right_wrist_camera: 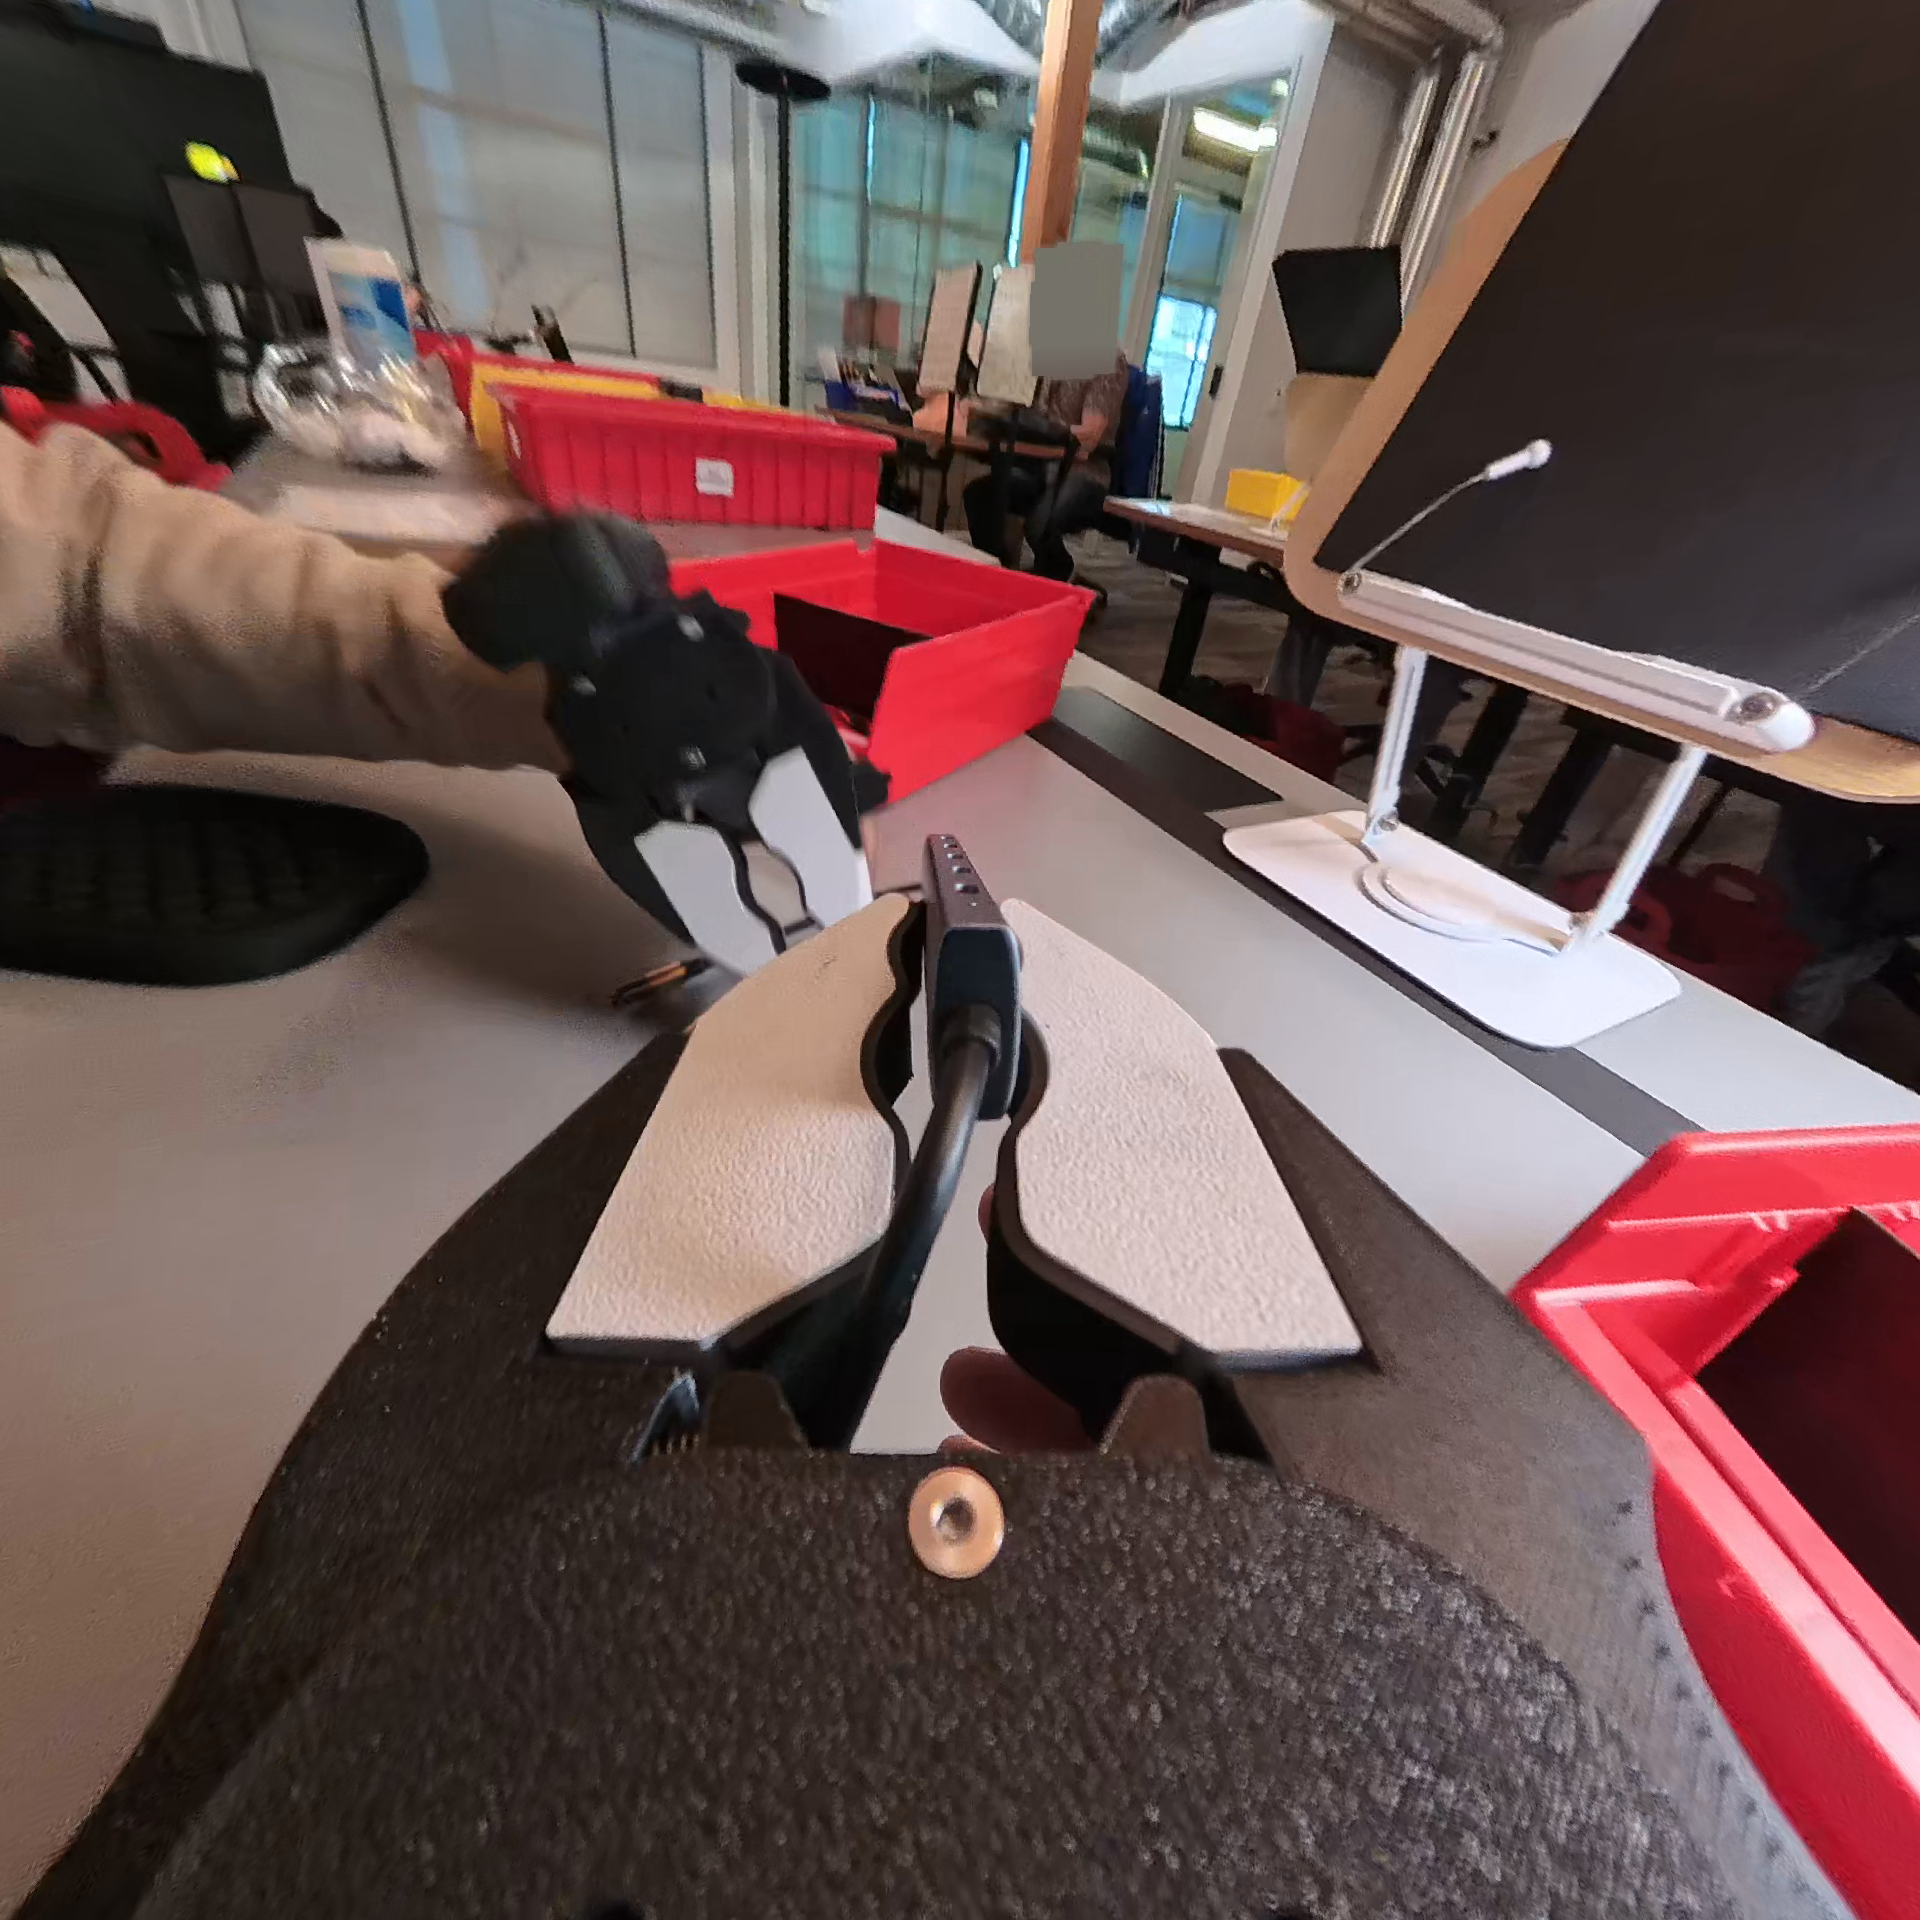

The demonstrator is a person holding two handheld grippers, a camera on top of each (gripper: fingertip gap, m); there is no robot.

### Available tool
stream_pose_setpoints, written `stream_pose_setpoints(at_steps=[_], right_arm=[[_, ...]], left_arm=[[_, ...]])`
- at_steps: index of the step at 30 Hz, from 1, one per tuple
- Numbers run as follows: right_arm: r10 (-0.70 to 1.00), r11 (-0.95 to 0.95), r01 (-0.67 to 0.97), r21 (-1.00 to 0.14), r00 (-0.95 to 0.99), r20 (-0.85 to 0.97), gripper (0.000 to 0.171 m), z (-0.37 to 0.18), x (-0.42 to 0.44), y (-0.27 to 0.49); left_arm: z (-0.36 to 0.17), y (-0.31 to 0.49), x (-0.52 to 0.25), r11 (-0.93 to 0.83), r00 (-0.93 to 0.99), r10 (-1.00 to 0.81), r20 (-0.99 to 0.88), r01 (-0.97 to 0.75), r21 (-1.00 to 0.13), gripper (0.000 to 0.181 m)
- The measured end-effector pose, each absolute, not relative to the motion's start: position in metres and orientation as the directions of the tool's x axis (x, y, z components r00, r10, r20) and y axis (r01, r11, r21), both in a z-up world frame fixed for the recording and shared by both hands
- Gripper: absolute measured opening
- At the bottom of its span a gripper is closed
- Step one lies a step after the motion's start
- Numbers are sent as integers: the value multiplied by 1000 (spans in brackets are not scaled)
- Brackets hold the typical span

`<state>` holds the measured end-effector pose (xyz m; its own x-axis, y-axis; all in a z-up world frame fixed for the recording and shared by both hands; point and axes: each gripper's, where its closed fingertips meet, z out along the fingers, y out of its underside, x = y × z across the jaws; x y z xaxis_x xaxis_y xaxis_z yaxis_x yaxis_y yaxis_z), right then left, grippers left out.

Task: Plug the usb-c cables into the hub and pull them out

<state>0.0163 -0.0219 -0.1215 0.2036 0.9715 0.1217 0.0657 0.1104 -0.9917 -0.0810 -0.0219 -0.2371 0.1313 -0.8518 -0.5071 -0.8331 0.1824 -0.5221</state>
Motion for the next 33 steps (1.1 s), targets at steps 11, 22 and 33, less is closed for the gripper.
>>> stream_pose_setpoints(at_steps=[11,22,33], right_arm=[[932,253,256,-933,194,306,10,-148,-12,-37],[971,148,352,-924,126,203,10,-167,-39,-62],[983,27,432,-901,151,102,10,-182,-37,-61]], left_arm=[[-147,-44,-86,439,146,-199,-969,-871,-221,11],[-165,-49,-84,485,-63,-102,-993,-875,6,11],[-180,-44,-74,473,-106,-114,-988,-880,40,11]])
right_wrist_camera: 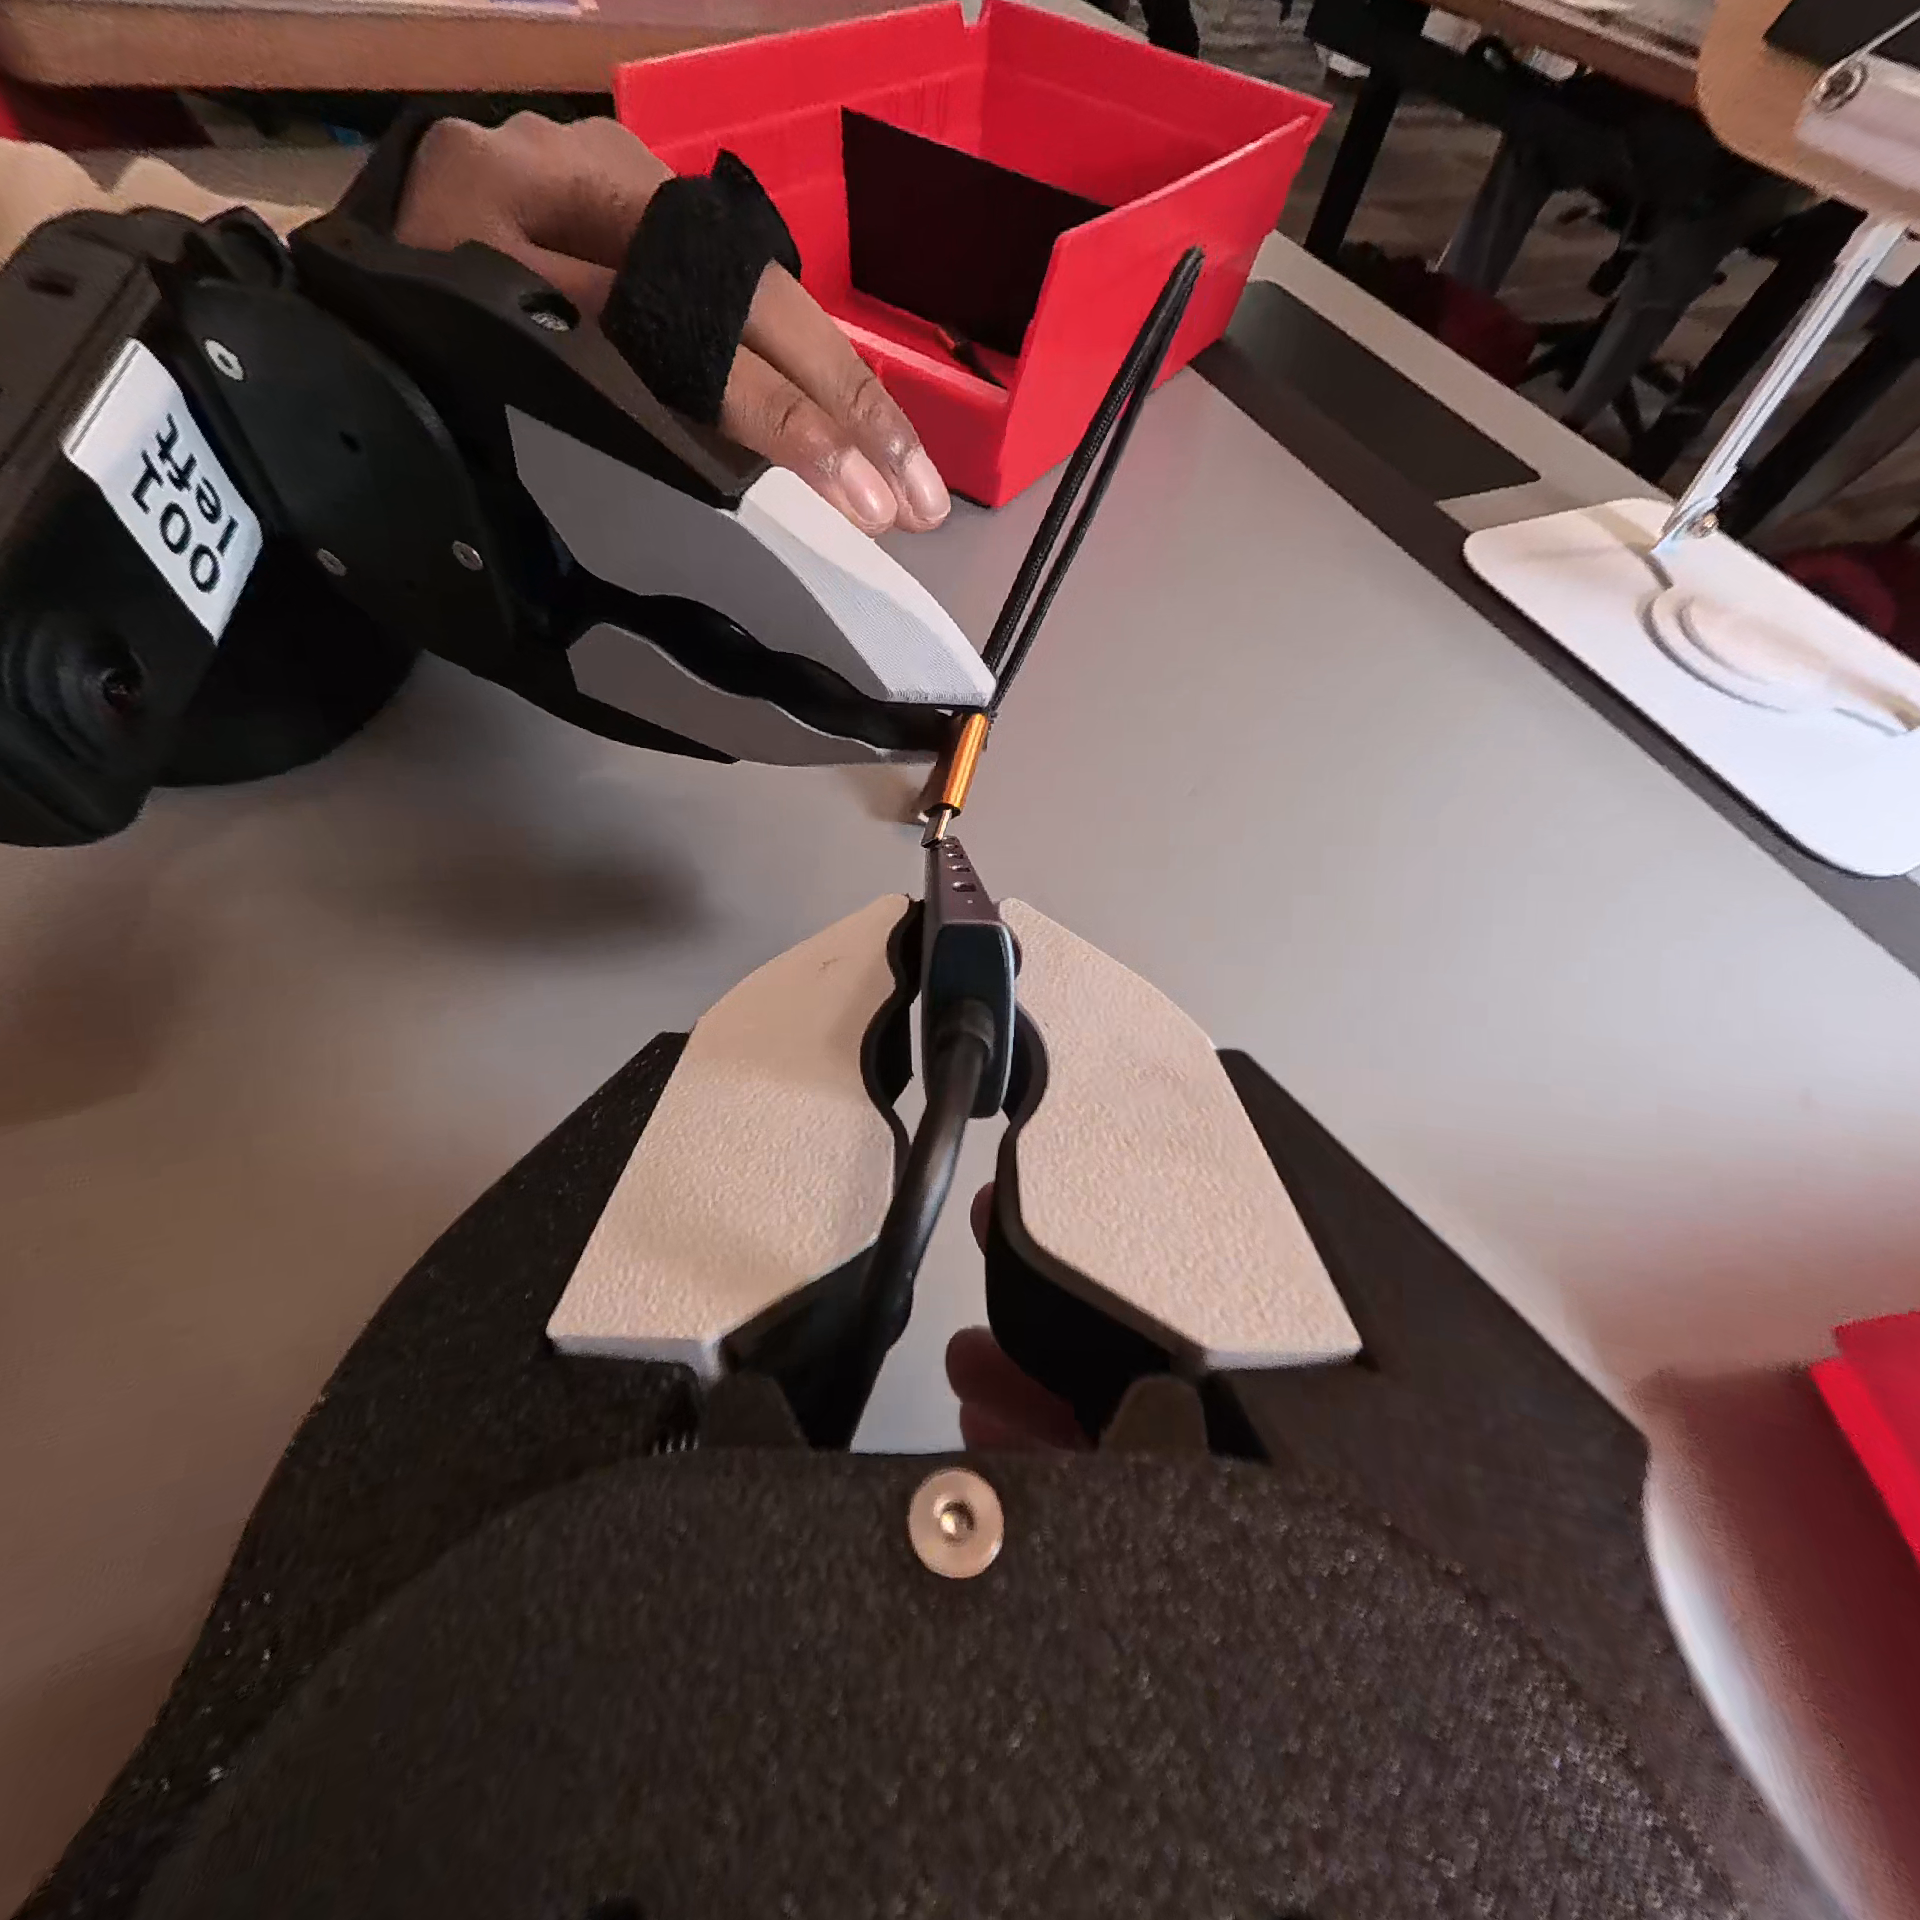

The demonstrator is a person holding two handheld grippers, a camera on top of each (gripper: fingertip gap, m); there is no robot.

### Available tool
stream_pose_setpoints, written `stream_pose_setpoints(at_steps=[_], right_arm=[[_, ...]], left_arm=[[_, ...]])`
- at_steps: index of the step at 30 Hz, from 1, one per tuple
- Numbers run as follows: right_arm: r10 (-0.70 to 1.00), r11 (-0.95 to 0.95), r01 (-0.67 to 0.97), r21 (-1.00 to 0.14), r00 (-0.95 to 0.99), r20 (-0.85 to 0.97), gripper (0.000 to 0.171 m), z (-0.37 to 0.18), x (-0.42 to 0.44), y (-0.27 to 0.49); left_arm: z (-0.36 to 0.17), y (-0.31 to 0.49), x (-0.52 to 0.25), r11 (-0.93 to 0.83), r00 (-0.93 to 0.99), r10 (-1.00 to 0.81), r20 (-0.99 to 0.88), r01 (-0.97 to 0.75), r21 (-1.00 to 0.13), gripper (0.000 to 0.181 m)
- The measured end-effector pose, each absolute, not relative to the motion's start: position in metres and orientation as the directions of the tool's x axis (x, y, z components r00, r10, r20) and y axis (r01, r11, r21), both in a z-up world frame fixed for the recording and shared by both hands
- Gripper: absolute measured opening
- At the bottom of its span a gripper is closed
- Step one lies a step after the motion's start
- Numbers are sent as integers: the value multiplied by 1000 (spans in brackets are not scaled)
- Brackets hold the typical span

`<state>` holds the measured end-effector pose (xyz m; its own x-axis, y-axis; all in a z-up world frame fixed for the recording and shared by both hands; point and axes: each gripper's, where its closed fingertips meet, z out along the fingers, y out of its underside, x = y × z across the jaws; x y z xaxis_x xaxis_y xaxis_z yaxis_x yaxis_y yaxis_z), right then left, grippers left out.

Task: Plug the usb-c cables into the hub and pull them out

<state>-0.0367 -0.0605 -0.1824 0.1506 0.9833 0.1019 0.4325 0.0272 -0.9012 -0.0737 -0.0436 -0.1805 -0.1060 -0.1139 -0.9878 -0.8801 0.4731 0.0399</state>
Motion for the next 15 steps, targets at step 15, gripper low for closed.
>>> stream_pose_setpoints(at_steps=[15], right_arm=[[979,-176,442,-879,170,-111,10,-192,-37,-65]], left_arm=[[-188,-48,-73,488,-201,-79,-976,-862,138,11]])
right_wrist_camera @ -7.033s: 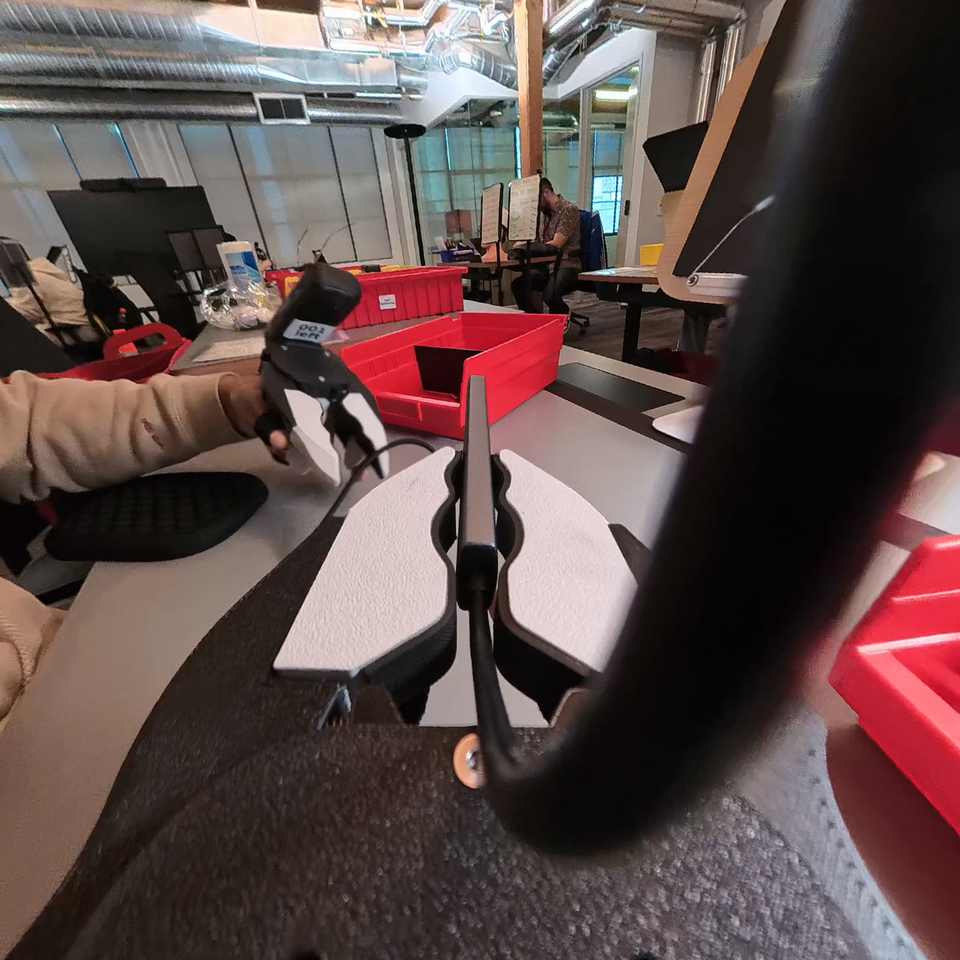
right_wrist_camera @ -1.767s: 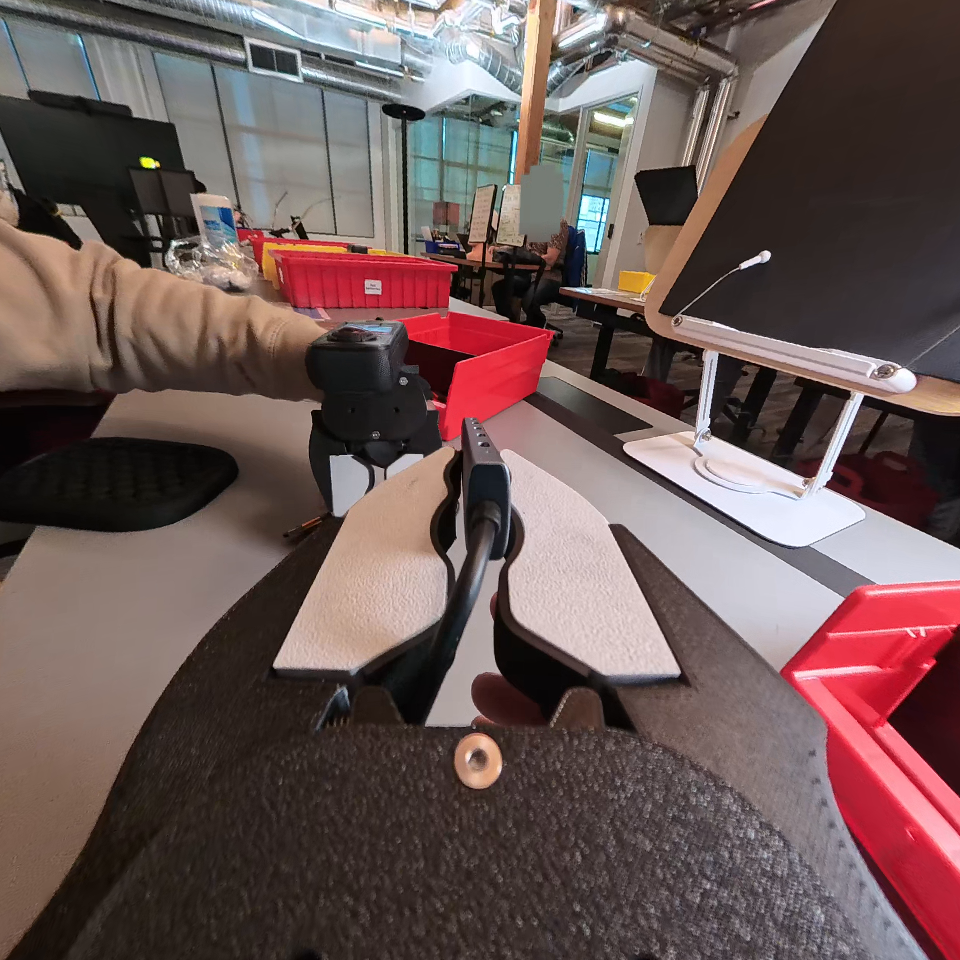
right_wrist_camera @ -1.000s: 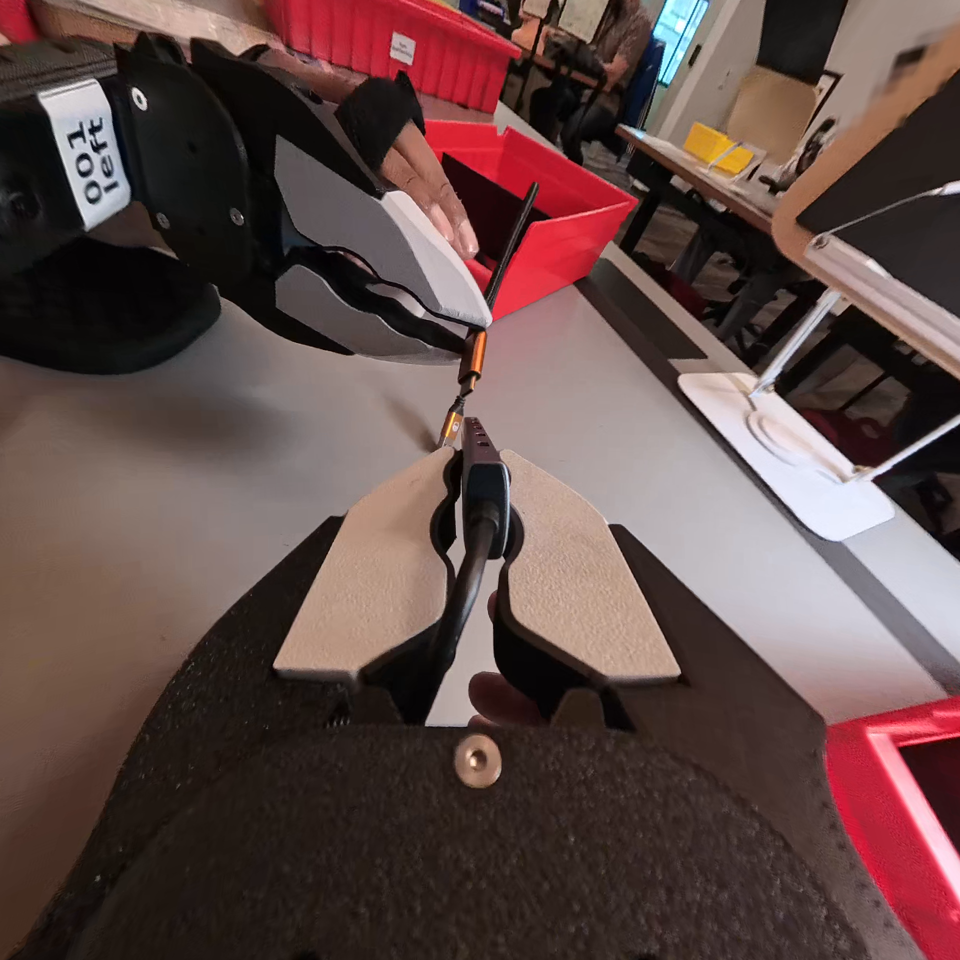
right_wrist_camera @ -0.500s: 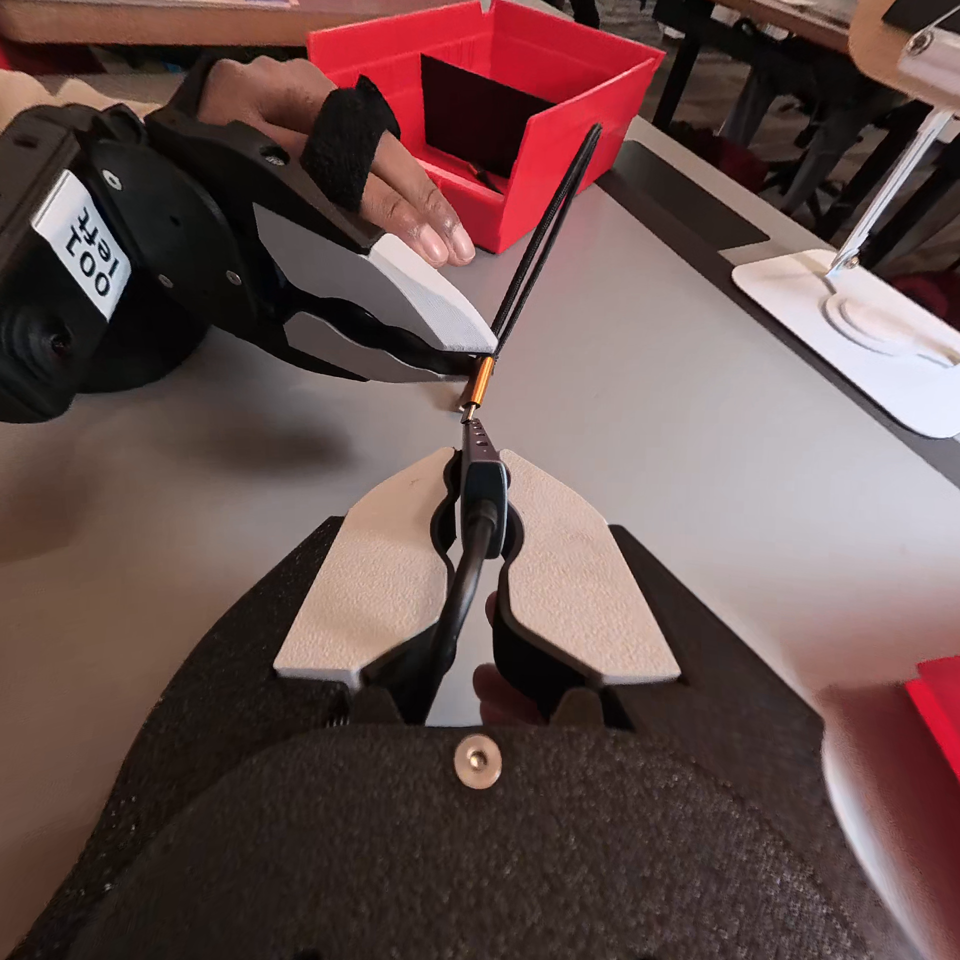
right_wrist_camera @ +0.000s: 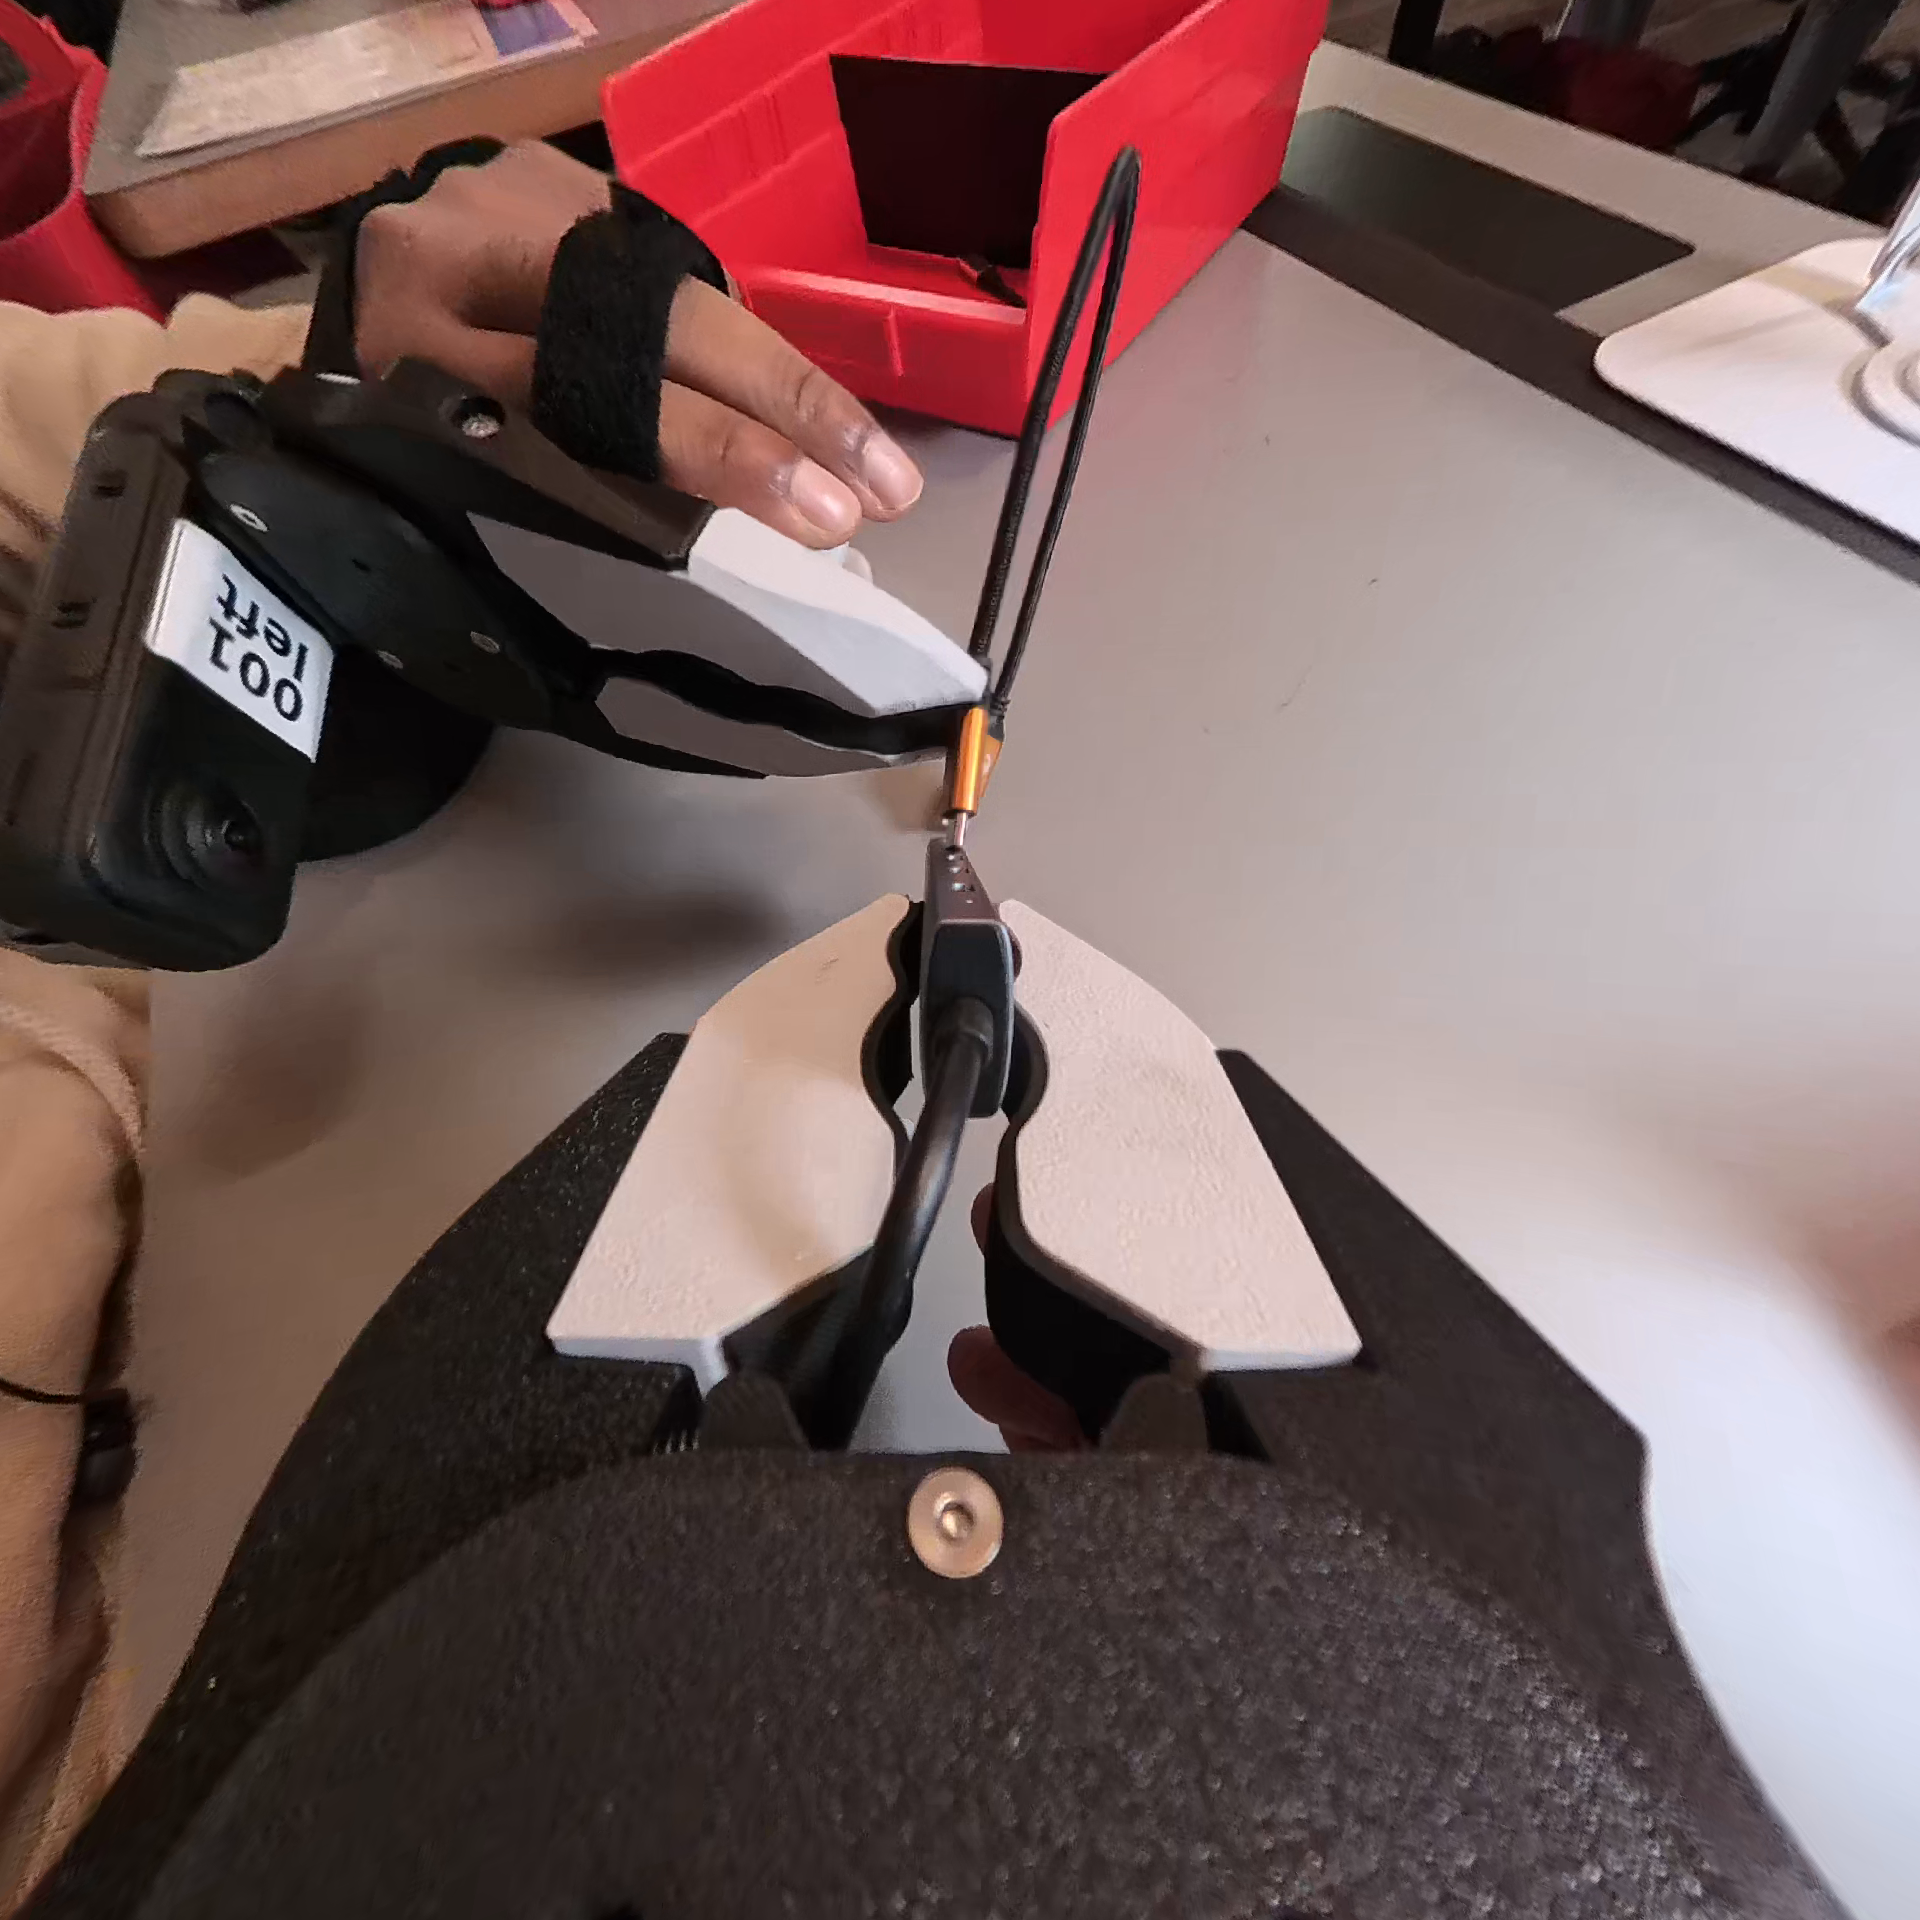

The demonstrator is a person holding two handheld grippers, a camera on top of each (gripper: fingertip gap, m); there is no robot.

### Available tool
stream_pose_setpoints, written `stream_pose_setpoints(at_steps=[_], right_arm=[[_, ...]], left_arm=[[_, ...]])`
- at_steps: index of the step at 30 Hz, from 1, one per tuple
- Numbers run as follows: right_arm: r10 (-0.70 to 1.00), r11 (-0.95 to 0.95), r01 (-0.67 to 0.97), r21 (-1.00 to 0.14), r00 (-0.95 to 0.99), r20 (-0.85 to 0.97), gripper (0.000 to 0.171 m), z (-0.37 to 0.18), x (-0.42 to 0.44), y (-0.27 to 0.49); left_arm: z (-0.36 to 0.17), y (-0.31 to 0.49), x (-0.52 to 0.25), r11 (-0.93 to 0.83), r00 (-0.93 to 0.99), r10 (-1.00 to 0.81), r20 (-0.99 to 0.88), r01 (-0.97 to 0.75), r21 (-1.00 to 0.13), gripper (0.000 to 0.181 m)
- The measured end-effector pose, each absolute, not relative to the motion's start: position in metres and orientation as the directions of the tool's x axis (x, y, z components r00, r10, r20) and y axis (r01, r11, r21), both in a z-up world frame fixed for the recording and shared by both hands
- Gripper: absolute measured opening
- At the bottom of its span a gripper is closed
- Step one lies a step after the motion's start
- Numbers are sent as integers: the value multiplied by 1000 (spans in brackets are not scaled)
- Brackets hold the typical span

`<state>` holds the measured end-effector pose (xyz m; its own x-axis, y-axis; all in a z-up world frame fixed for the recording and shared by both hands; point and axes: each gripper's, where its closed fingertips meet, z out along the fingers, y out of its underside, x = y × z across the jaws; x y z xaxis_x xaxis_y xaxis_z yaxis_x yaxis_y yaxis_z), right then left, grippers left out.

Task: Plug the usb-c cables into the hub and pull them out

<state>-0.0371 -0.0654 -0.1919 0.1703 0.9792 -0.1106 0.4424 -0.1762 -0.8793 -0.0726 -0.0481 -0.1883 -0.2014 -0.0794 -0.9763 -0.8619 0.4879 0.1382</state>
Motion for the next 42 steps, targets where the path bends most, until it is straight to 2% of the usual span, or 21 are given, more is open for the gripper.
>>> stream_pose_setpoints(at_steps=[5,19,31,38,42], right_arm=[[969,-237,442,-865,166,-180,10,-194,-36,-65],[979,-201,428,-881,108,-171,10,-187,-34,-72],[995,-101,435,-895,21,-102,10,-185,-35,-83],[993,-95,396,-913,-30,-116,10,-178,-37,-92],[990,-136,381,-915,14,-141,10,-176,-38,-88]], left_arm=[[-189,-50,-72,503,-259,-73,-963,-843,188,10],[-179,-65,-70,603,-458,-29,-889,-717,350,11],[-175,-79,-70,662,-486,-25,-874,-663,349,11],[-173,-81,-68,649,-455,-37,-890,-688,326,11],[-169,-80,-69,638,-433,-34,-901,-703,314,11]])
